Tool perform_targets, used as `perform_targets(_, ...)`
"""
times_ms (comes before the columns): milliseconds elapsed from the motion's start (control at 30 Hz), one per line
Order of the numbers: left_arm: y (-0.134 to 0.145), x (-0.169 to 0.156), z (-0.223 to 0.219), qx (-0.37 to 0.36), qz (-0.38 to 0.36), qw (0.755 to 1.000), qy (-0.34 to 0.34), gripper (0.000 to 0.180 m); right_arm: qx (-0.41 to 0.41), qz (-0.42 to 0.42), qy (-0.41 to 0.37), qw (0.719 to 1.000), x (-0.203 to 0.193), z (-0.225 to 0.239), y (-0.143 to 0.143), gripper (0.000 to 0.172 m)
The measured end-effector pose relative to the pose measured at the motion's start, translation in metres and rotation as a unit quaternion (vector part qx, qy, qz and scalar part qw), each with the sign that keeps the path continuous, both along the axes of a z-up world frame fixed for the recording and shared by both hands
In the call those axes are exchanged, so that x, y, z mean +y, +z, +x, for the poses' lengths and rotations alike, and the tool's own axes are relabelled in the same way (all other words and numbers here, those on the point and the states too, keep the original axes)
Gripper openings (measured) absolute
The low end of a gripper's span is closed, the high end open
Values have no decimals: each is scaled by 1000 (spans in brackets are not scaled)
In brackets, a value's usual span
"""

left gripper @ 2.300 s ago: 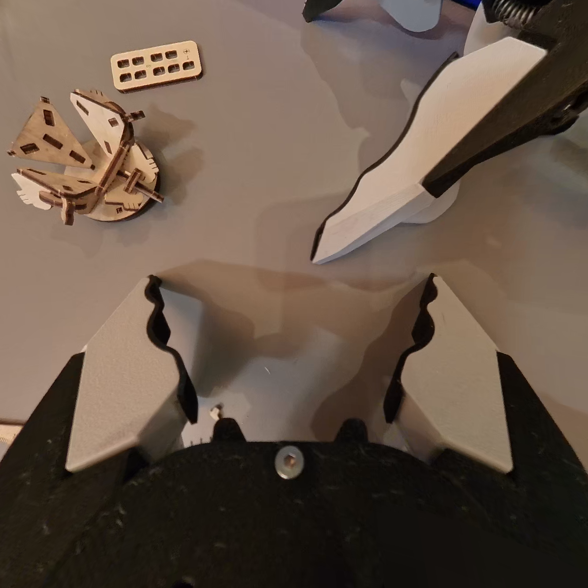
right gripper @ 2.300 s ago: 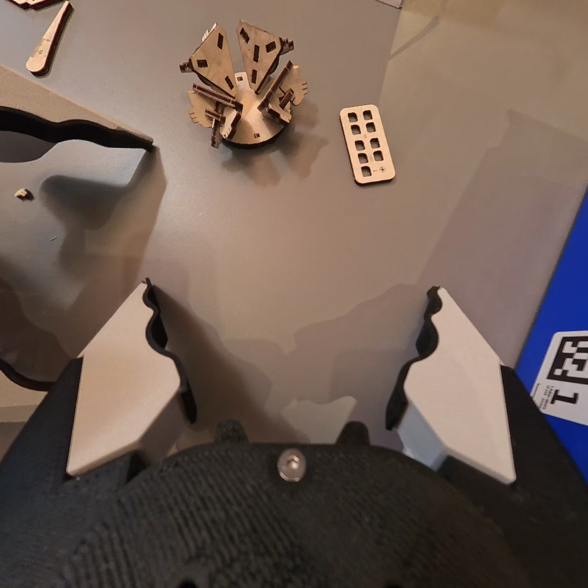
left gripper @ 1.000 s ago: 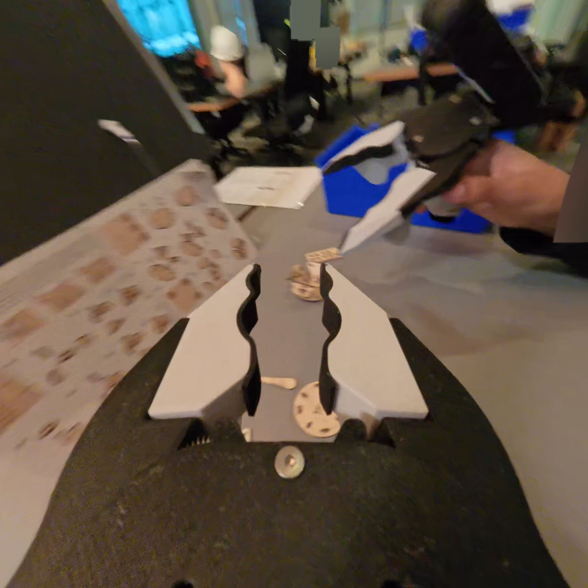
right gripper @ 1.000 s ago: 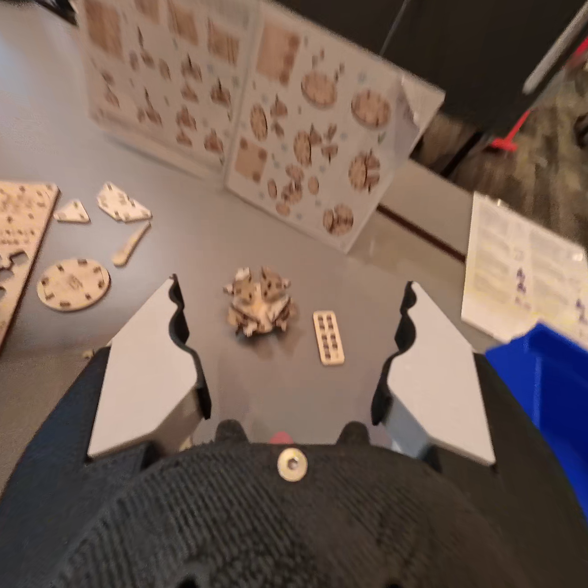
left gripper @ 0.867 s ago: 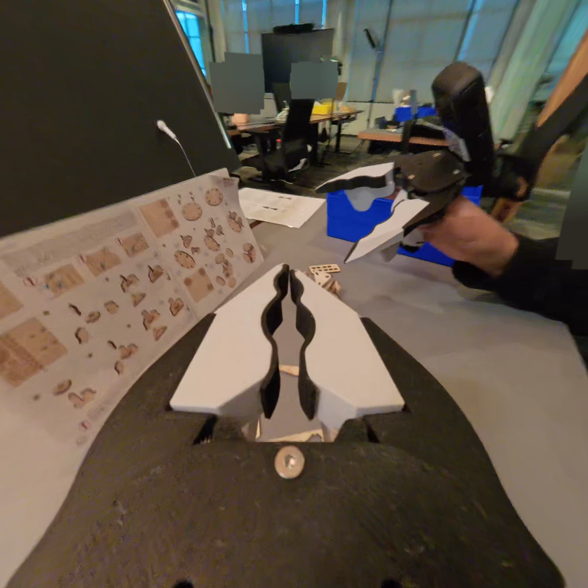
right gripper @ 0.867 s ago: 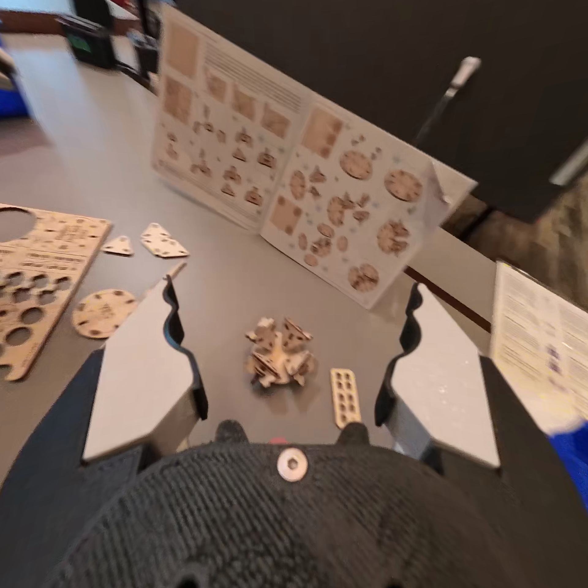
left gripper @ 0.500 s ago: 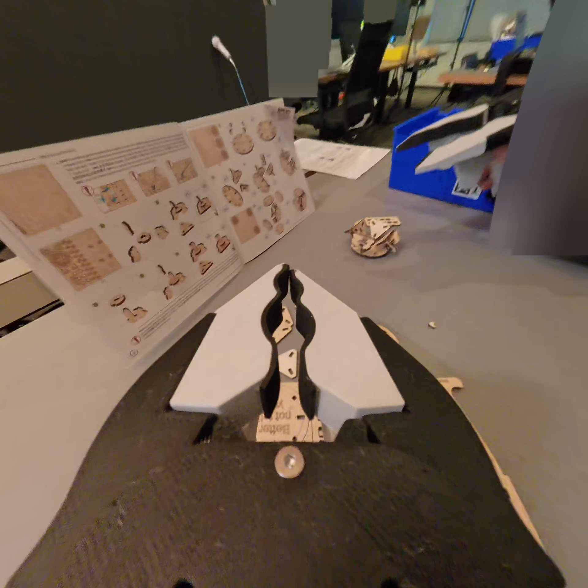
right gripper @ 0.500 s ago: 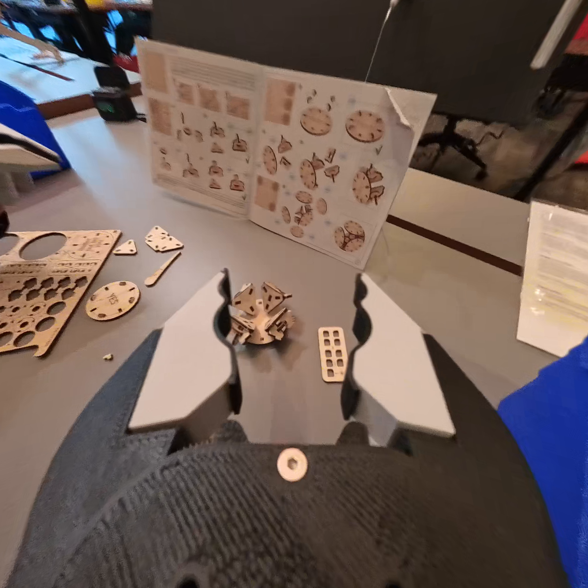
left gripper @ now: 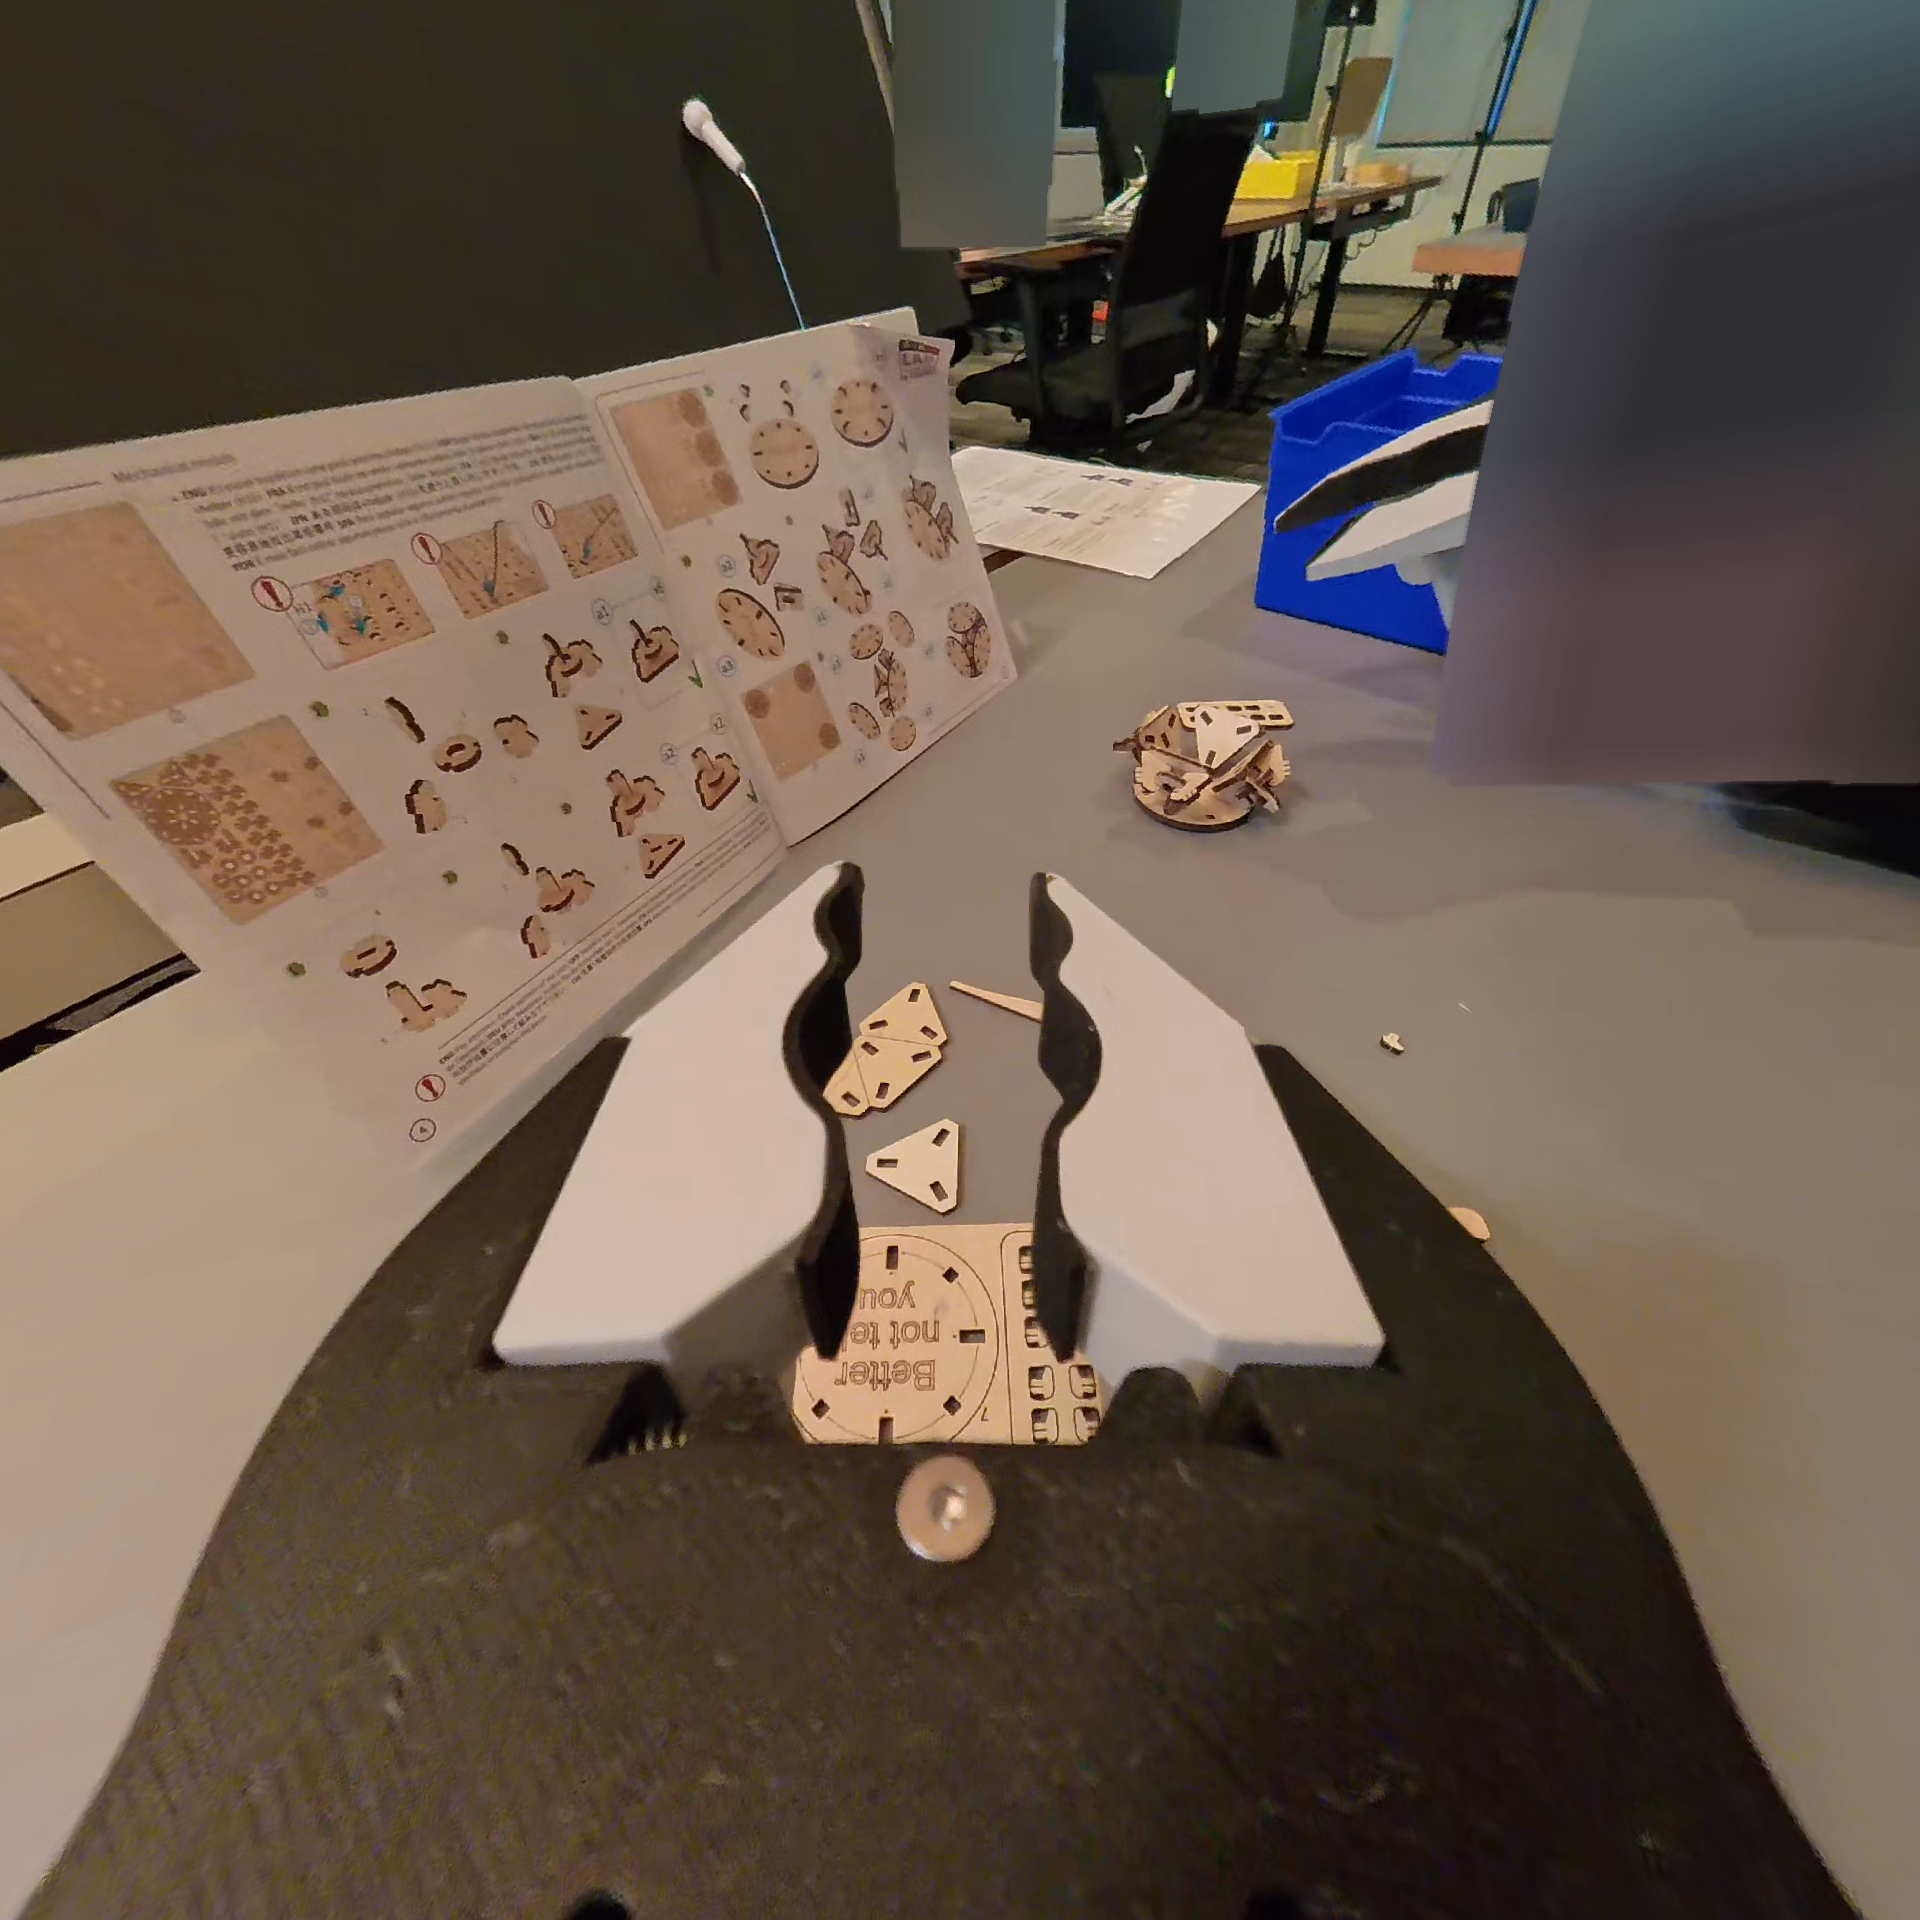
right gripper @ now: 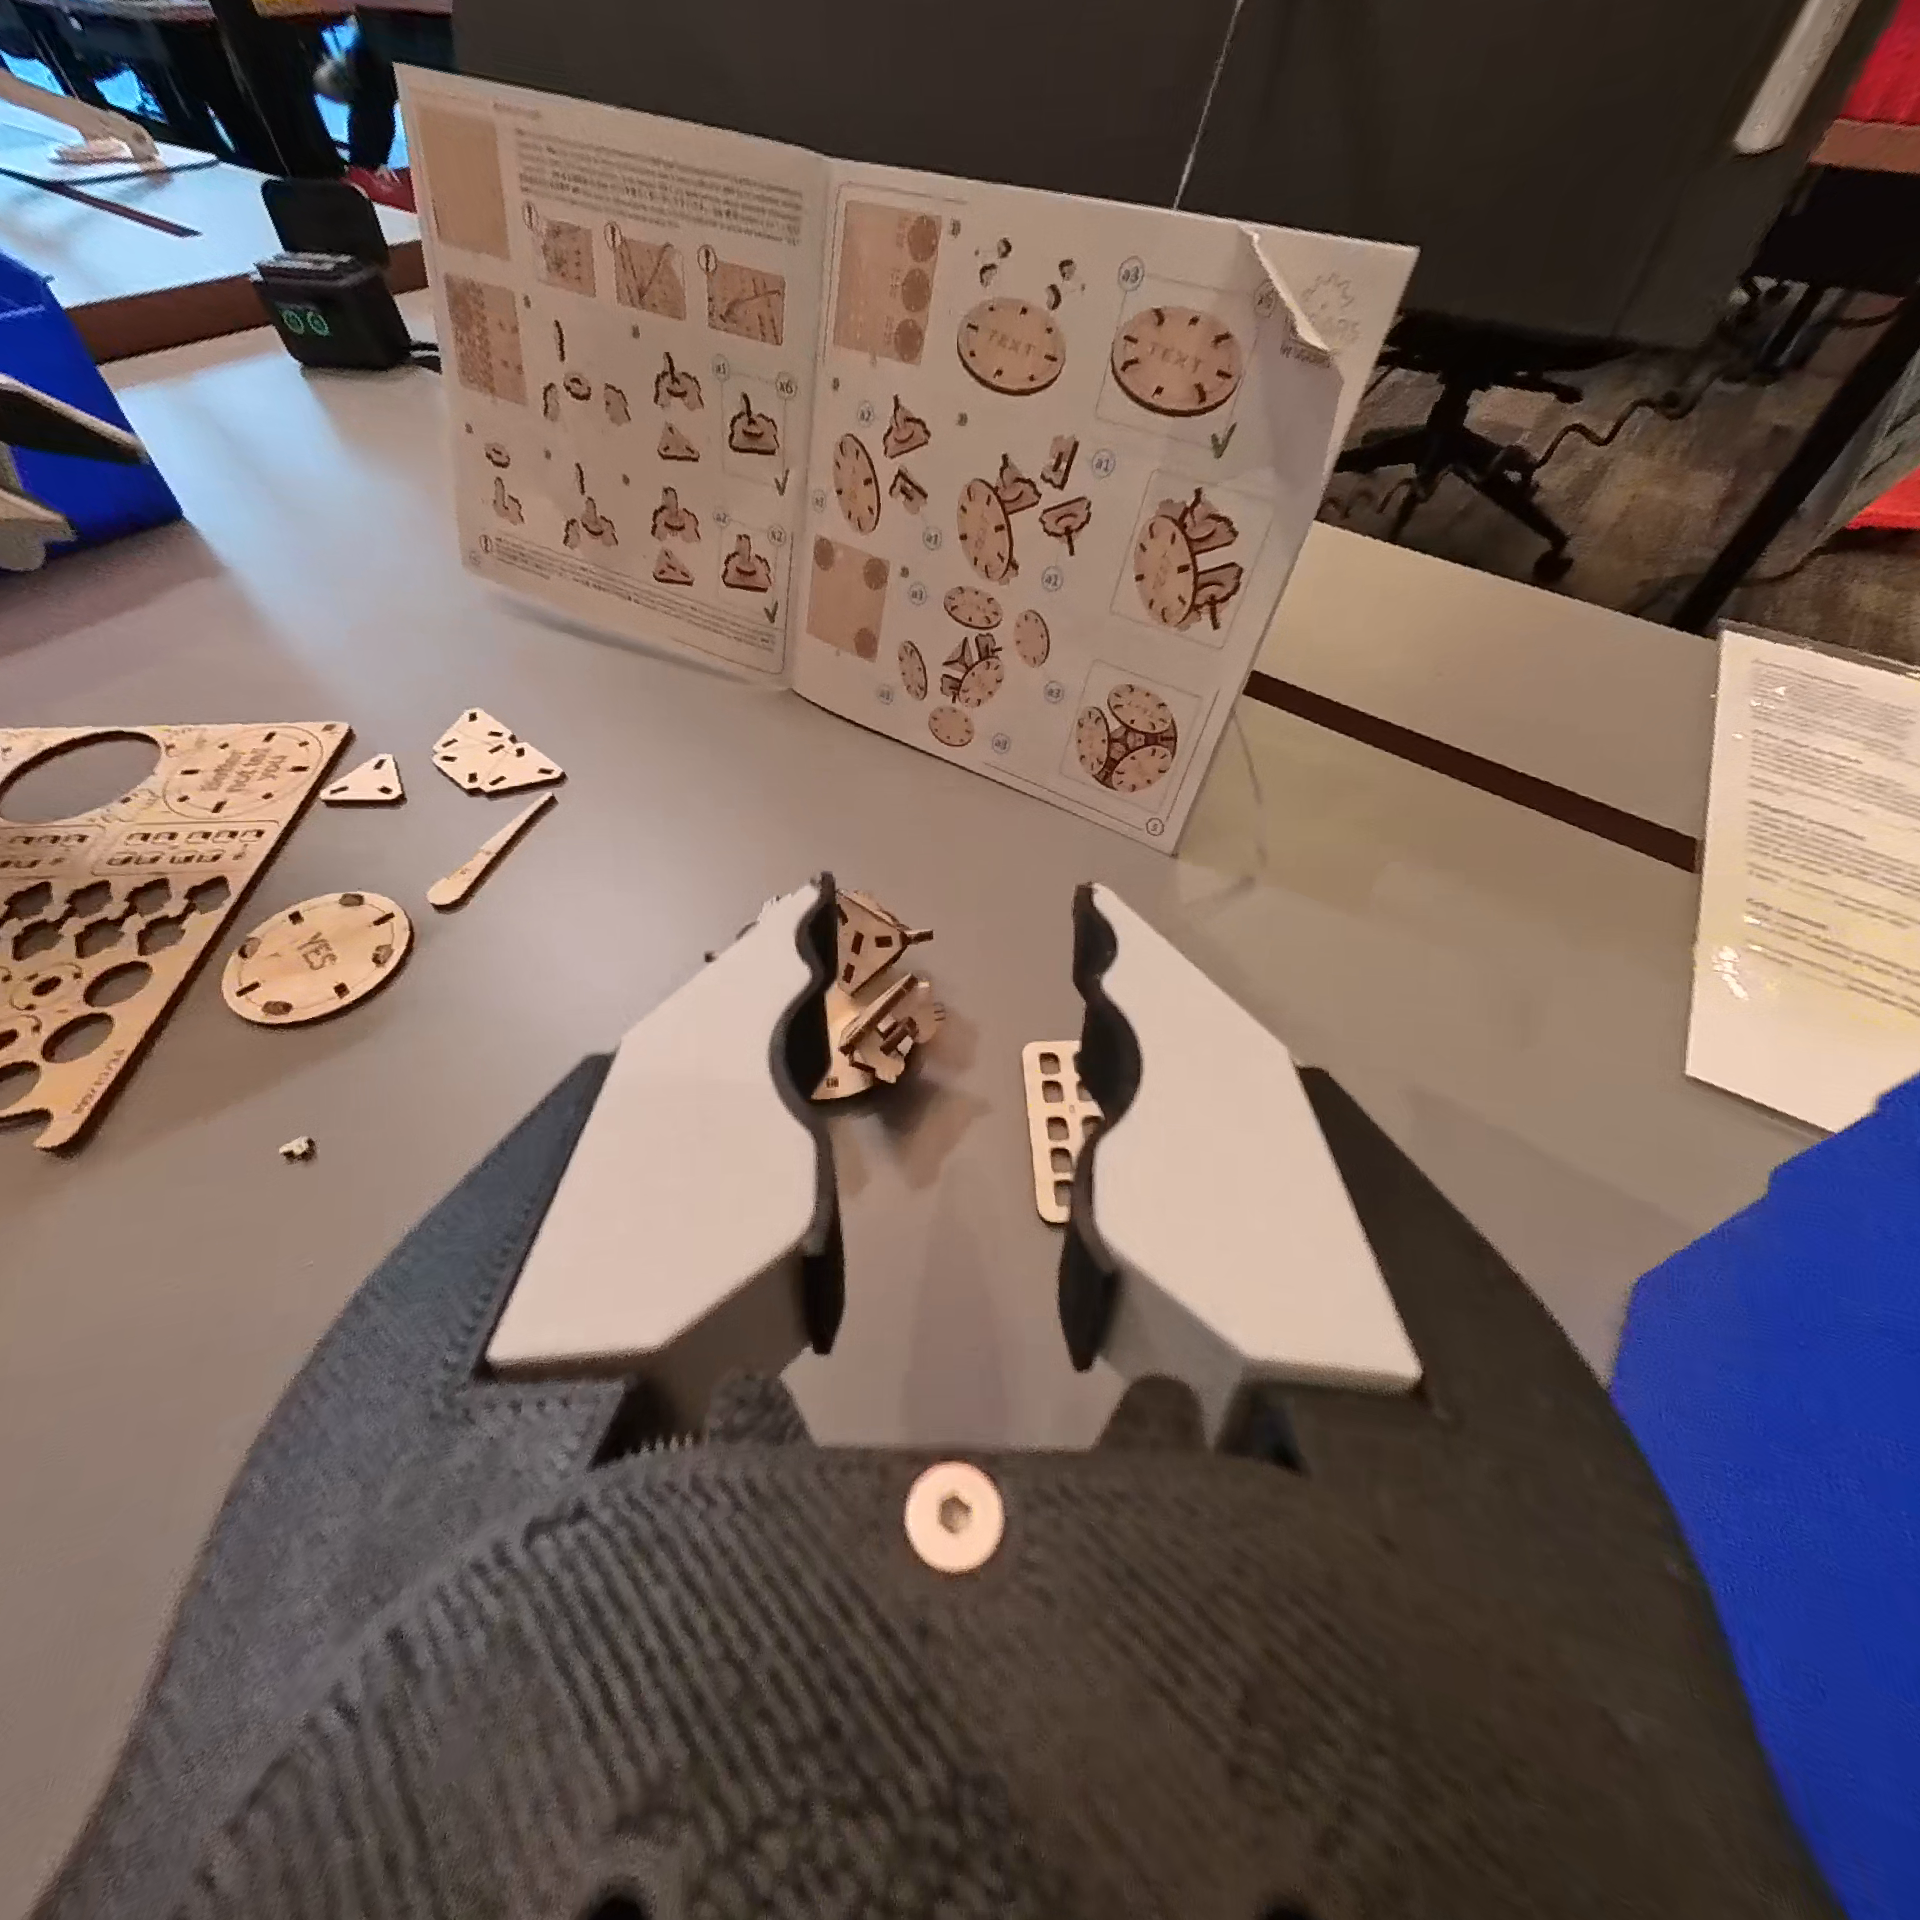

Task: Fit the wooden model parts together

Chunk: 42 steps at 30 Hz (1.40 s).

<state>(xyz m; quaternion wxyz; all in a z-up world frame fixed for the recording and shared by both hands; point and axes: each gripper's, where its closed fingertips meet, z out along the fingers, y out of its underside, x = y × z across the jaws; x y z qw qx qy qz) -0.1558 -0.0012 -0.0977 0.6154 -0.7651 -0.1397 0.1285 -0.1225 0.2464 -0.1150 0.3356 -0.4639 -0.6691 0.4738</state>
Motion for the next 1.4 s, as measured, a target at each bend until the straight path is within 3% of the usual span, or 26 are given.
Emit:
perform_targets(400, 2, -1, 0, 28, -4, 1000, 7, 25, 19, -46, 34, 998, -16, 6, 12, 43)
perform_targets(567, 0, -1, -1, 30, -7, 999, 10, 24, 25, -19, 161, 987, -66, 24, 14, 29)
perform_targets(767, -1, -3, -4, 29, -6, 999, 14, 23, -18, 77, 240, 968, -119, 39, -22, 31)
perform_targets(967, 0, -6, -7, 26, 0, 999, 20, 23, -39, 100, 263, 959, -143, 46, -38, 34)
perform_targets(1267, 4, -10, -9, 26, 11, 999, 25, 23, -40, 93, 259, 960, -142, 45, -39, 33)
perform_targets(1400, 6, -12, -8, 20, 11, 999, 22, 15, -41, 96, 259, 960, -143, 44, -40, 33)
